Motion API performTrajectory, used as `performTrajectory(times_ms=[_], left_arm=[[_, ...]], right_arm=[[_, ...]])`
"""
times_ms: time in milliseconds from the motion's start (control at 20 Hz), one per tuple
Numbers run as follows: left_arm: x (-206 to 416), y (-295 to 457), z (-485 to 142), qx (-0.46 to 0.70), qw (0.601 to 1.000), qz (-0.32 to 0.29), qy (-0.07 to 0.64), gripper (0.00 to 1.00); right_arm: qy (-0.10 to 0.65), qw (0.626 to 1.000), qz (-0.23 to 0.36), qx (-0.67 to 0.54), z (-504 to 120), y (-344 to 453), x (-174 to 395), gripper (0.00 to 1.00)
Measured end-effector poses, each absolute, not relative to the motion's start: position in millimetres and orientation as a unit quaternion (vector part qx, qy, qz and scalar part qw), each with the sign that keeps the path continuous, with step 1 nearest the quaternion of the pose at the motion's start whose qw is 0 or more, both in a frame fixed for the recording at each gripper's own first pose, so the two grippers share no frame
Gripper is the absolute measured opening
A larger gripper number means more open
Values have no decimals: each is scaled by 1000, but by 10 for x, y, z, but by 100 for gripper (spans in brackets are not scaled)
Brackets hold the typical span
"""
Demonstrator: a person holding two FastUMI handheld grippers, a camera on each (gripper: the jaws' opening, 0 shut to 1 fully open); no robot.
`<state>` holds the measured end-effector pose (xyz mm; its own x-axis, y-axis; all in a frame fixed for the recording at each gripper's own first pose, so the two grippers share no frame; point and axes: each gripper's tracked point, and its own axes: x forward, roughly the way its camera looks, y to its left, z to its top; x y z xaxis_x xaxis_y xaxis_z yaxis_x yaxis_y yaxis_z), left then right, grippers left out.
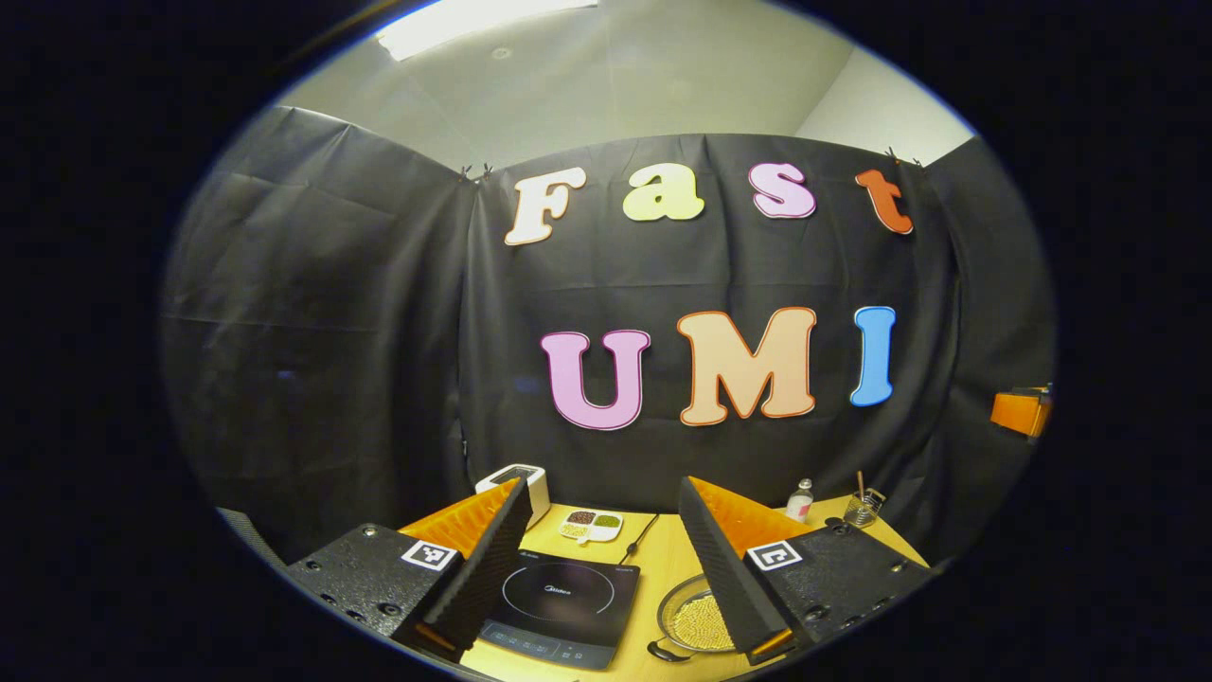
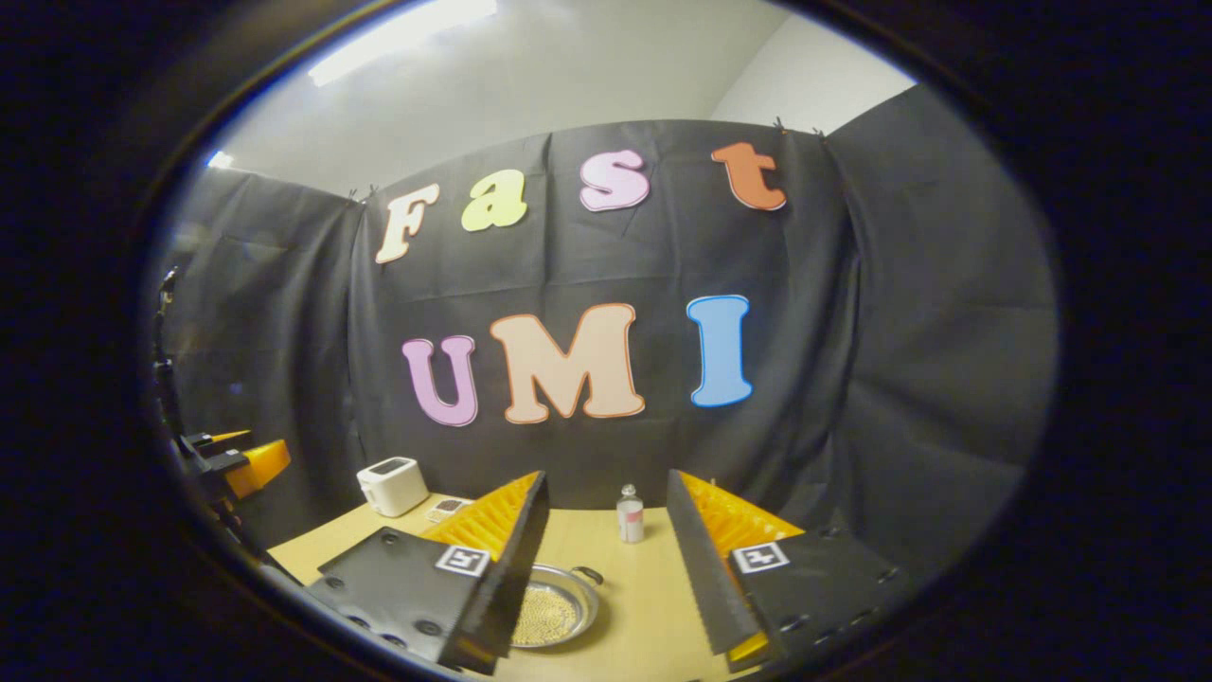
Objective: First push the handle of the pot to place it horizontally, then grasp the pot with both hands and set it on the induction cooktop.
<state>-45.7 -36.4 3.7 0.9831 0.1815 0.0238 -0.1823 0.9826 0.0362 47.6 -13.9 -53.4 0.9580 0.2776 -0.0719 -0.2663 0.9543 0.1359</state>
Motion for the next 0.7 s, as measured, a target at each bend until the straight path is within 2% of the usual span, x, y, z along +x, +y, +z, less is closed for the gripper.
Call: performTrajectory(times_ms=[150,250,350,400,450,500,700], left_arm=[[-447,-374,62,23,995,100,-13,92],[-420,-385,28,21,994,104,-9,96],[-411,-372,-11,21,994,105,-4,92],[-398,-356,-25,21,994,106,-3,95],[-378,-335,-32,22,994,107,-1,92],[-364,-314,-58,22,994,107,1,95],[-295,-197,-94,16,995,100,0,95]], right_arm=[[56,987,137,61,-657,-163,569,17],[69,986,142,55,-759,-132,602,0],[82,985,144,52,-869,-105,615,6],[89,984,148,53,-923,-69,606,6],[98,983,149,53,-999,-28,605,6],[108,981,152,52,-1078,15,586,7],[146,976,153,45,-1366,212,473,7]])
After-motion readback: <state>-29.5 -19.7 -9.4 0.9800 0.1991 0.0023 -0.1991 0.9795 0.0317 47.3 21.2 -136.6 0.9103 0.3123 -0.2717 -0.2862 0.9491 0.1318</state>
